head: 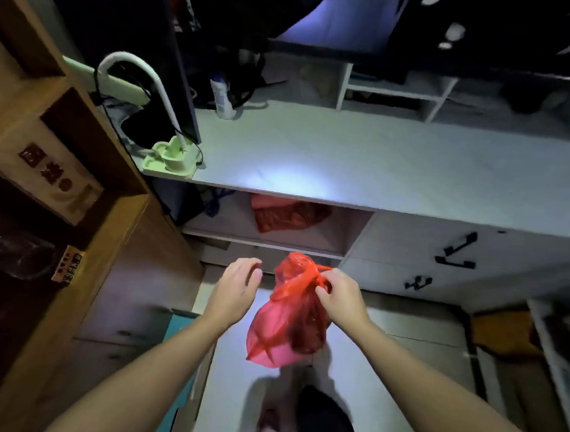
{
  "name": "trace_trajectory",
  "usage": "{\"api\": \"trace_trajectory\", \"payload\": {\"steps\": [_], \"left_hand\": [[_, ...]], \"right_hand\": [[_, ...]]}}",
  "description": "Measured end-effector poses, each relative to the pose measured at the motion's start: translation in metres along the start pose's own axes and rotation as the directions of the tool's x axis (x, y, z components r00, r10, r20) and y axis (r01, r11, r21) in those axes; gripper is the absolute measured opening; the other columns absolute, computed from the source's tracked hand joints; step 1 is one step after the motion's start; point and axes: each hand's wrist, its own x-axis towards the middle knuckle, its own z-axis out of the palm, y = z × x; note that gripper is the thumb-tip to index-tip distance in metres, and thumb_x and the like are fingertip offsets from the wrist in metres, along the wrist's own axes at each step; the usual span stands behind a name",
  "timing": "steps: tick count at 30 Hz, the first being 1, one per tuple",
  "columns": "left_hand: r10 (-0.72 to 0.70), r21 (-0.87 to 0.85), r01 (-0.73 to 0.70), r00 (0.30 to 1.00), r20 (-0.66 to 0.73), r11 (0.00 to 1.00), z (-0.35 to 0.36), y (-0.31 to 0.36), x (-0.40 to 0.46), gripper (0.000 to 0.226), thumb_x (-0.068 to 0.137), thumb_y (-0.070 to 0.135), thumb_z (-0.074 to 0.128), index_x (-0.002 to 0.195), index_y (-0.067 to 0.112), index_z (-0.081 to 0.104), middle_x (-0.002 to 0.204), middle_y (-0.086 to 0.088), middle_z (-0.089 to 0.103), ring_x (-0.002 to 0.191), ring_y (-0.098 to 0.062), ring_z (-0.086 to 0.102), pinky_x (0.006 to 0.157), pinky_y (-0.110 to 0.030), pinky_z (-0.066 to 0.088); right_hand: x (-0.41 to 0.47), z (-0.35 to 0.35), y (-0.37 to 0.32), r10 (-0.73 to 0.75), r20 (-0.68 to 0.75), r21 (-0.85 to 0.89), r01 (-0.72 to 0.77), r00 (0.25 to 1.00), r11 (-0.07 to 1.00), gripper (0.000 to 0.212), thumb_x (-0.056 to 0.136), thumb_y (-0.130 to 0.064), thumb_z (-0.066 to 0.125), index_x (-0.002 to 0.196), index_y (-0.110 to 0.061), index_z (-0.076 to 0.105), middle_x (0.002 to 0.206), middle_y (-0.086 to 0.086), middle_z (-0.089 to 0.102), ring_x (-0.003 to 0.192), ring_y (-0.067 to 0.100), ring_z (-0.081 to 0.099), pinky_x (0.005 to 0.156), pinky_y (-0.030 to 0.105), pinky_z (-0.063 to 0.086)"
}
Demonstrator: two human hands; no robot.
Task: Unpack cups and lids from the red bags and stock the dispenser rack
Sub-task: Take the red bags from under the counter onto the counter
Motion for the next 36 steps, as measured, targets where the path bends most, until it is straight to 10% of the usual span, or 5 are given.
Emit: {"api": "trace_trajectory", "payload": {"steps": [13,22,31,36], "left_hand": [[0.582,0.052,-0.601,0.789,0.195,0.797,0.110,0.274,0.076,0.007,0.096,0.022,0.062,0.095,0.016,0.066,0.092,0.000,0.066,0.088,-0.020,0.060,0.077,-0.030,0.043],[0.726,0.011,-0.760,0.625,0.288,0.650,0.253,0.509,0.098,0.018,0.096,0.025,0.056,0.099,0.020,0.073,0.102,0.003,0.071,0.096,-0.020,0.063,0.079,-0.033,0.049],[0.809,-0.033,-0.861,0.463,0.363,0.508,0.370,0.691,0.097,0.021,0.091,0.026,0.058,0.103,0.016,0.072,0.108,-0.001,0.069,0.099,-0.021,0.062,0.083,-0.035,0.053],[0.810,-0.009,-0.896,0.398,0.430,0.445,0.430,0.755,0.122,0.021,0.093,0.028,0.055,0.107,0.018,0.067,0.112,-0.003,0.065,0.102,-0.025,0.061,0.083,-0.038,0.052]], "right_hand": [[-0.097,-0.265,0.132,0.309,-0.408,0.070,-0.308,0.859,0.949,0.007,0.084,-0.010,0.065,0.086,-0.012,0.071,0.085,0.012,0.070,0.082,0.030,0.063,0.067,0.027,0.033],[-0.148,-0.479,0.257,0.531,-0.560,0.200,-0.518,0.636,0.832,0.018,0.085,-0.026,0.060,0.073,-0.014,0.065,0.074,0.010,0.068,0.079,0.031,0.066,0.062,0.030,0.042],[-0.185,-0.637,0.373,0.679,-0.640,0.540,-0.417,0.361,0.731,0.022,0.086,-0.020,0.056,0.075,-0.012,0.073,0.053,0.003,0.069,0.050,0.018,0.069,0.054,0.031,0.059],[-0.172,-0.705,0.435,0.730,-0.649,0.675,-0.282,0.212,0.682,0.021,0.084,-0.016,0.055,0.081,-0.010,0.074,0.068,0.010,0.074,0.068,0.026,0.075,0.075,0.044,0.063]]}}
